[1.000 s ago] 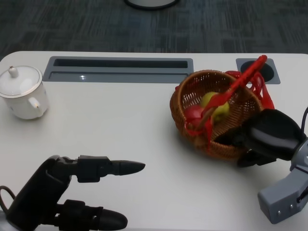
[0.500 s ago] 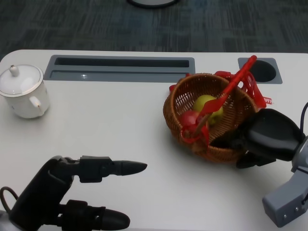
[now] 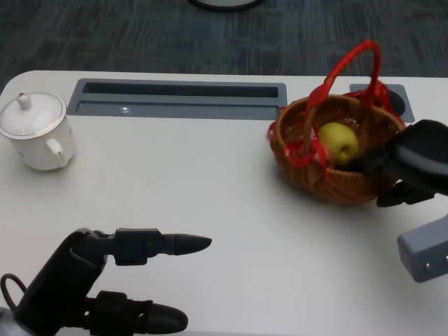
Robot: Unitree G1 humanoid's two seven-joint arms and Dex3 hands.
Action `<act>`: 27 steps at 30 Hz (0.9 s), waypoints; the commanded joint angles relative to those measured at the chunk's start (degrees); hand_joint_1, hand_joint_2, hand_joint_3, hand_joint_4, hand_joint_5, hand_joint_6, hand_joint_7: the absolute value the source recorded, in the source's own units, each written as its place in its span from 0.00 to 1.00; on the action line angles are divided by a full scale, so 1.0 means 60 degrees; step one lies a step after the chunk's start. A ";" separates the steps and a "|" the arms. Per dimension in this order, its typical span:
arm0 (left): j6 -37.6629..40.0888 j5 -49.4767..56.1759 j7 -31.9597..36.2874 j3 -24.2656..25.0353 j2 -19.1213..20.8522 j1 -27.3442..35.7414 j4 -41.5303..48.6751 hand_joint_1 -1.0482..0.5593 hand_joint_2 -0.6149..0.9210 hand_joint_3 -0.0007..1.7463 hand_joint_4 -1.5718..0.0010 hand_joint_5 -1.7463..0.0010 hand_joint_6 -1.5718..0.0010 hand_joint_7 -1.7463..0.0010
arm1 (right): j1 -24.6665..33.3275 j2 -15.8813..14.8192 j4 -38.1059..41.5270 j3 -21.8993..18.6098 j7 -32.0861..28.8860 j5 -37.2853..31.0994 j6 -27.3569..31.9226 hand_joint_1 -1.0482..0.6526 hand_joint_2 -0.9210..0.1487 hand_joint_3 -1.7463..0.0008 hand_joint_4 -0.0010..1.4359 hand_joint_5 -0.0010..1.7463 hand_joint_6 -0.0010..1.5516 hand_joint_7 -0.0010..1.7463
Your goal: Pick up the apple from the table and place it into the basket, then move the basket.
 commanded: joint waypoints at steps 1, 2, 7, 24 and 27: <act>-0.0193 -0.0032 0.0089 0.0063 0.0057 -0.0071 0.0110 0.40 0.88 0.00 0.38 1.00 0.43 1.00 | -0.0427 -0.0352 0.0182 -0.0421 0.0615 0.0453 0.0488 0.47 0.00 0.95 0.77 0.01 0.60 0.00; -0.0227 -0.0020 0.0094 0.0069 0.0056 -0.0068 0.0128 0.40 0.88 0.00 0.38 1.00 0.43 1.00 | -0.0486 -0.0367 0.0229 -0.0526 0.0875 0.0555 0.0662 0.46 0.00 0.95 0.77 0.01 0.59 0.00; -0.0307 -0.0020 0.0103 0.0091 0.0070 -0.0038 0.0184 0.39 0.88 0.00 0.38 1.00 0.43 1.00 | -0.0685 -0.0347 0.0372 -0.0818 0.1872 0.0806 0.1525 0.44 0.00 0.91 0.73 0.01 0.57 0.00; -0.0456 0.0102 0.0211 0.0146 0.0026 0.0225 0.0165 0.39 0.89 0.00 0.37 0.99 0.42 1.00 | -0.0740 0.0438 0.0648 -0.1178 0.2795 0.1066 0.3510 0.45 0.00 0.97 0.71 0.00 0.60 0.01; -0.0469 0.0117 0.0251 0.0184 0.0046 0.0322 0.0127 0.39 0.89 0.00 0.37 0.99 0.41 1.00 | -0.0770 0.0540 0.0655 -0.1271 0.2915 0.1145 0.3608 0.44 0.00 0.96 0.71 0.00 0.59 0.00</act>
